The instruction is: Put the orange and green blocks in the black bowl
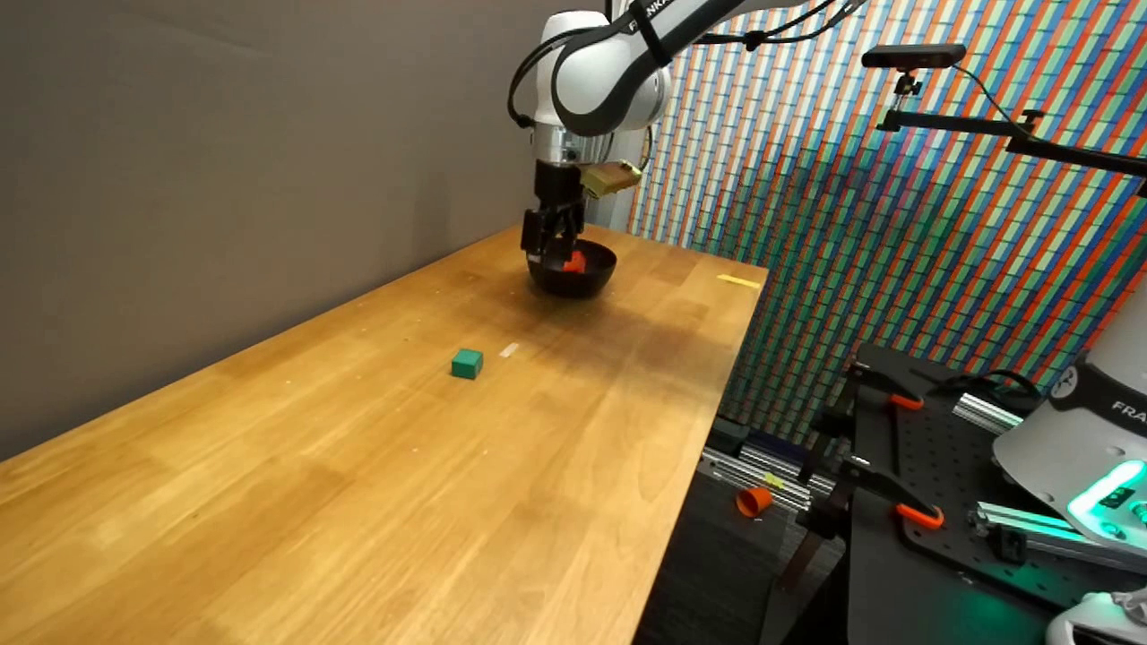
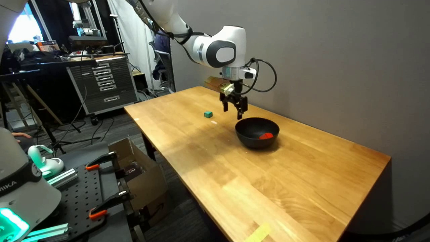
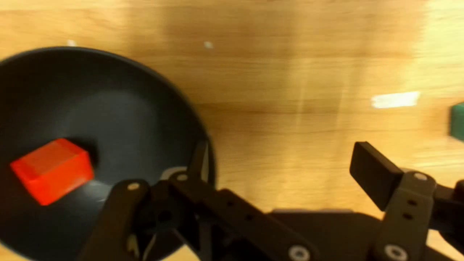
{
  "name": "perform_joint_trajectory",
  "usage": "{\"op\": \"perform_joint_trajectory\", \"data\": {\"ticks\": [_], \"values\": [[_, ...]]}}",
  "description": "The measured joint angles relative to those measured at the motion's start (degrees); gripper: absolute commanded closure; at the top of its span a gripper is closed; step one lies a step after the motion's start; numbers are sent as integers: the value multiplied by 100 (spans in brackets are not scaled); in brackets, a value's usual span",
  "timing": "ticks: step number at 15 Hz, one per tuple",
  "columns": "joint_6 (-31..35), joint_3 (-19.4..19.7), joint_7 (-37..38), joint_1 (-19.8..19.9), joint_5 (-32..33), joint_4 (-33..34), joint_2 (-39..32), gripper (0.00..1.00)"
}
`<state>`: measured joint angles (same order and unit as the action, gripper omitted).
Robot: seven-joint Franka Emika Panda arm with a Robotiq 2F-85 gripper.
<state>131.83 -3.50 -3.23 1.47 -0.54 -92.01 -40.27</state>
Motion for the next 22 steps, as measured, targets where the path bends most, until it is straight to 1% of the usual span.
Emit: {"op": "perform_joint_trajectory", "data": {"ticks": [3, 5, 8, 13, 18, 22], "values": [[-441, -437, -331, -35, -347, 243, -7, 0], [-637, -584, -545, -97, -405, 352, -39, 0], [-779, -614, -848, -243, -388, 489, -253, 0], [-779, -612, -1129, -554, -145, 820, -912, 0], [-782, -613, -1205, -900, 169, 1315, -1414, 0], [-795, -612, -1235, -1036, 283, 1600, -1568, 0]]}}
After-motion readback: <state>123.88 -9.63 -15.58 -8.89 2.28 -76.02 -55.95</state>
